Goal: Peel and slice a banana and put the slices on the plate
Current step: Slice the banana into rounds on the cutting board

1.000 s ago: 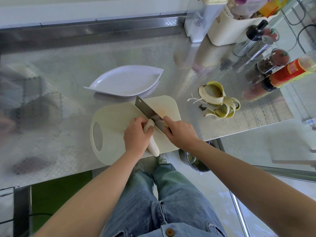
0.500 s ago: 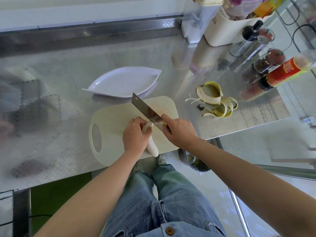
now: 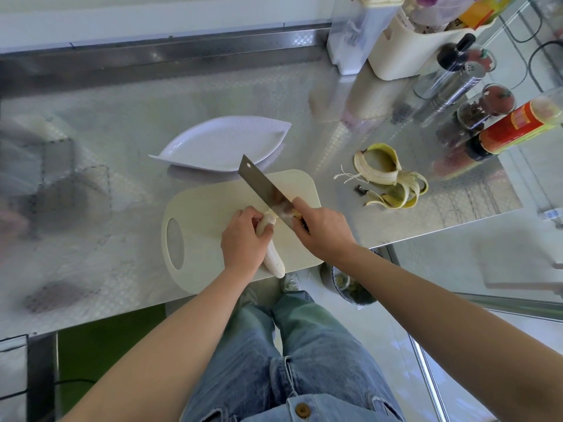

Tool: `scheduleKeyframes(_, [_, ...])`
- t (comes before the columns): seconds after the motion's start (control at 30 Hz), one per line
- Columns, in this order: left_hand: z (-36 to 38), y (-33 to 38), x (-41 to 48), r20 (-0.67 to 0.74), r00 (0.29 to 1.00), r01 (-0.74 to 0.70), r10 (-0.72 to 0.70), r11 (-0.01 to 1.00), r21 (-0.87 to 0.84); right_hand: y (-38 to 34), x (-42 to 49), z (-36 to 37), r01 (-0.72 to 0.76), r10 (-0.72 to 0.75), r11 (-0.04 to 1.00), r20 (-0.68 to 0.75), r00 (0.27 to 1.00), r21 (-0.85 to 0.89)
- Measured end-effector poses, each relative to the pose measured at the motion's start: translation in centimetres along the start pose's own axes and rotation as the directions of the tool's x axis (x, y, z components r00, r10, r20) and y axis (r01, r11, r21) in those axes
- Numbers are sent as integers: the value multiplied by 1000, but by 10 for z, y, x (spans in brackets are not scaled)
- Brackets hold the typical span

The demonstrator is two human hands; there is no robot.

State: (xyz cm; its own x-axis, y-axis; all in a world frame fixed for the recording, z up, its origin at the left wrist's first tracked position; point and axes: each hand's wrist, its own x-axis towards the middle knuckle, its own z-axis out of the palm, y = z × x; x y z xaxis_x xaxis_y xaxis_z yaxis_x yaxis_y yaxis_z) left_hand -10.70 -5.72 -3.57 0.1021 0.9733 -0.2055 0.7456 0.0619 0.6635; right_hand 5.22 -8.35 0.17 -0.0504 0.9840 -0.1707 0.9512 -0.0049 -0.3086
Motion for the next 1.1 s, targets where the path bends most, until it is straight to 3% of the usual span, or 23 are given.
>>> scheduleKeyframes(0.73, [-1, 1, -1, 11, 1000, 25, -25, 1000, -19, -1, 3, 15, 4, 1, 998, 106, 994, -55])
scheduleKeyframes(0.97, [-1, 0, -1, -5, 1000, 7, -7, 1000, -1, 0, -3, 2, -7, 7, 1000, -3, 1000, -9])
scheduleKeyframes(1.1, [-1, 0, -1, -11, 1000, 4, -4, 1000, -3, -1, -2, -3, 28, -28, 999, 9, 1000, -28])
